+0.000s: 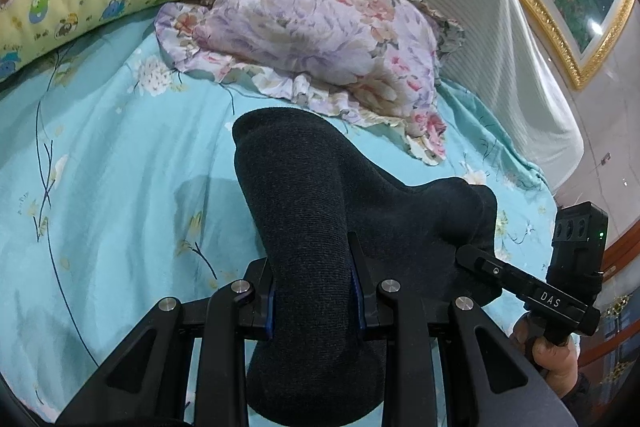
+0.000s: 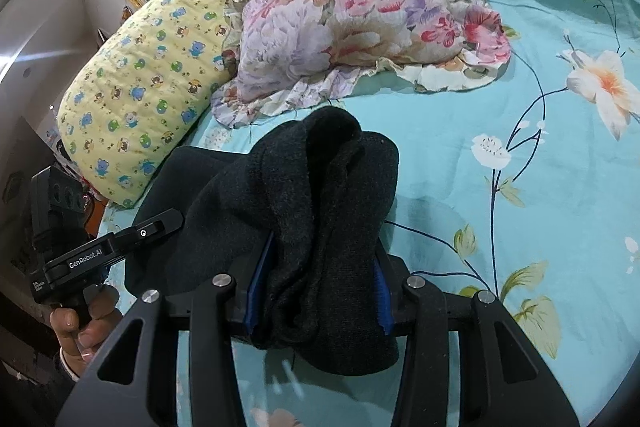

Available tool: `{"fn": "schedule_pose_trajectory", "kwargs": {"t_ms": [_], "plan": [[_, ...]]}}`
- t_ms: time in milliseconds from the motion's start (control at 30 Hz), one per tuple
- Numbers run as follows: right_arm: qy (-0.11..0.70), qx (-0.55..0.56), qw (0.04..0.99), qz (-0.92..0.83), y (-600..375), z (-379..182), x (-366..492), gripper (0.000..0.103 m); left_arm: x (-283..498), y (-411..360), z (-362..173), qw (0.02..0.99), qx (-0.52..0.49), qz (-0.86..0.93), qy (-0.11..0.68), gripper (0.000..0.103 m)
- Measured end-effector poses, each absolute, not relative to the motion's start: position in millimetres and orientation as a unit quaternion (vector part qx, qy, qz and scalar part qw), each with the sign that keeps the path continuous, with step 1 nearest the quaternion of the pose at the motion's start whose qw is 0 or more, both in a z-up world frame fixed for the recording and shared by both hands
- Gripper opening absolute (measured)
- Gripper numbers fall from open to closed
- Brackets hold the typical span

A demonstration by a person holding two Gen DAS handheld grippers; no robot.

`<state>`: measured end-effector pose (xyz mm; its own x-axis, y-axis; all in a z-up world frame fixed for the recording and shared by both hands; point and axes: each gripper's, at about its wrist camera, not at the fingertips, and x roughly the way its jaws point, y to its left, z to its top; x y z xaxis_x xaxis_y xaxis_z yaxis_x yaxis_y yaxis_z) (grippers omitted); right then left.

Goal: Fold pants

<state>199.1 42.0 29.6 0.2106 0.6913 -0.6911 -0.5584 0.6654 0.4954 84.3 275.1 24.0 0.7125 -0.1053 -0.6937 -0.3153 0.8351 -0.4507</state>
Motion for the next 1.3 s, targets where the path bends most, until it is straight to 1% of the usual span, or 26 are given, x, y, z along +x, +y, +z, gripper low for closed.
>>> {"fn": "schedule_pose_trajectory", "kwargs": {"t_ms": [167,233,267,300,333,367,400,467,500,533,567,733,900,1033,1300], "plan": [[0.483,0.07,0.773,0.405,41.3,22.1,201.7,0.047,85.1,276.1,16.8,0.88,-0.28,0.057,0.379,0.032],[0.486,0.073,0.771,0.405,39.5,18.7,203.5,0.049,85.9,278.1,11.6,0.877,-0.282,0.06,0.383,0.04],[0.487,0.074,0.77,0.405,38.8,17.1,204.6,0.051,85.4,279.0,9.8,0.876,-0.284,0.063,0.384,0.042],[0.489,0.075,0.769,0.405,38.0,15.3,205.9,0.053,84.4,281.6,6.5,0.875,-0.289,0.065,0.383,0.046],[0.492,0.076,0.767,0.406,37.2,12.9,206.8,0.056,83.9,283.2,4.6,0.874,-0.292,0.065,0.383,0.05],[0.493,0.076,0.766,0.406,36.4,11.5,207.6,0.058,83.3,284.1,3.4,0.873,-0.294,0.065,0.384,0.053],[0.493,0.077,0.766,0.406,35.3,9.9,208.5,0.059,82.8,284.8,1.8,0.873,-0.293,0.066,0.385,0.057],[0.494,0.078,0.765,0.407,34.1,8.1,208.7,0.062,81.5,285.4,0.4,0.874,-0.29,0.068,0.385,0.061],[0.494,0.078,0.765,0.406,33.6,7.5,208.9,0.064,80.8,285.5,-0.5,0.873,-0.288,0.07,0.386,0.065],[0.495,0.078,0.766,0.404,32.9,6.8,209.1,0.069,79.9,285.6,-0.7,0.873,-0.288,0.073,0.387,0.067],[0.496,0.078,0.767,0.401,32.3,6.3,209.5,0.073,79.4,286.2,-1.4,0.873,-0.289,0.073,0.387,0.068],[0.493,0.073,0.772,0.395,31.0,4.5,210.0,0.079,78.4,287.5,-5.1,0.869,-0.294,0.076,0.39,0.071],[0.492,0.076,0.773,0.392,29.7,4.6,209.4,0.079,73.7,287.0,-2.6,0.87,-0.292,0.08,0.389,0.073],[0.485,0.072,0.78,0.388,28.5,13.4,203.3,0.08,63.4,283.4,3.7,0.874,-0.282,0.091,0.384,0.079],[0.461,0.073,0.793,0.392,19.3,33.9,179.0,0.093,35.0,263.2,11.9,0.881,-0.26,0.1,0.382,0.08]]}}
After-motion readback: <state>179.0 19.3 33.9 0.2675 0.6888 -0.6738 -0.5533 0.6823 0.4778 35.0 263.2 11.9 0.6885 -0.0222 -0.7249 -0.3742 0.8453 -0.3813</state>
